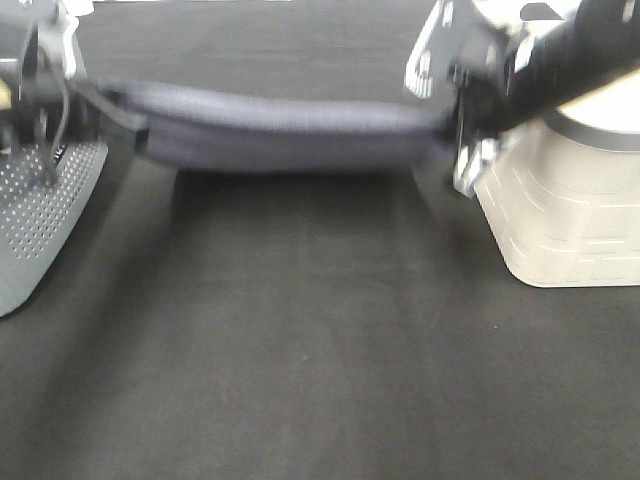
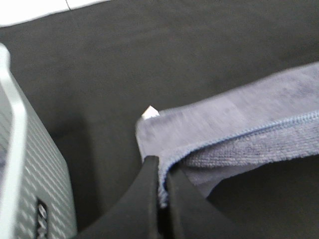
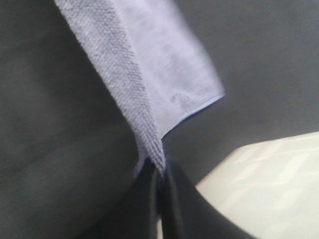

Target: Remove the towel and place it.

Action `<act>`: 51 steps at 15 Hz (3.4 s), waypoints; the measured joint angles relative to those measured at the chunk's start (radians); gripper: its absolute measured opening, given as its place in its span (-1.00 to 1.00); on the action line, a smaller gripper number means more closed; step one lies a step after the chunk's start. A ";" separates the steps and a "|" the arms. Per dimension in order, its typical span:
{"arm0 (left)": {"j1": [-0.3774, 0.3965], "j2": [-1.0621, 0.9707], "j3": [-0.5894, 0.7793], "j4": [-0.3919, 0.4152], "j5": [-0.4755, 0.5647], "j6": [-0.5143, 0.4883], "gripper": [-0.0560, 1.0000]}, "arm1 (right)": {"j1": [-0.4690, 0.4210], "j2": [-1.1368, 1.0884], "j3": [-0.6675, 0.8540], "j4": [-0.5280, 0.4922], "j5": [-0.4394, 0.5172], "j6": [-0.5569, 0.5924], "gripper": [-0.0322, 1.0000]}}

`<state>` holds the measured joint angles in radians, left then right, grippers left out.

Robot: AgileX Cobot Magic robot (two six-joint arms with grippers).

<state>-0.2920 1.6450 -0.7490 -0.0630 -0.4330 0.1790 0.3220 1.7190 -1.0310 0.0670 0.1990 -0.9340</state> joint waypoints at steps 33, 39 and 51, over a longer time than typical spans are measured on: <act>0.001 0.027 0.320 0.457 -0.002 -0.611 0.43 | 0.014 0.006 0.318 0.036 -0.123 -0.045 0.10; 0.001 -0.026 0.047 0.700 0.153 -0.875 0.43 | 0.013 -0.170 0.284 0.039 -0.128 -0.044 0.10; 0.001 0.048 -0.669 0.701 0.707 -0.757 0.43 | -0.046 -0.135 -0.232 0.078 -0.075 0.445 0.10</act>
<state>-0.2910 1.6930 -1.4180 0.6380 0.2740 -0.5780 0.2760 1.5840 -1.2630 0.1450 0.1240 -0.4890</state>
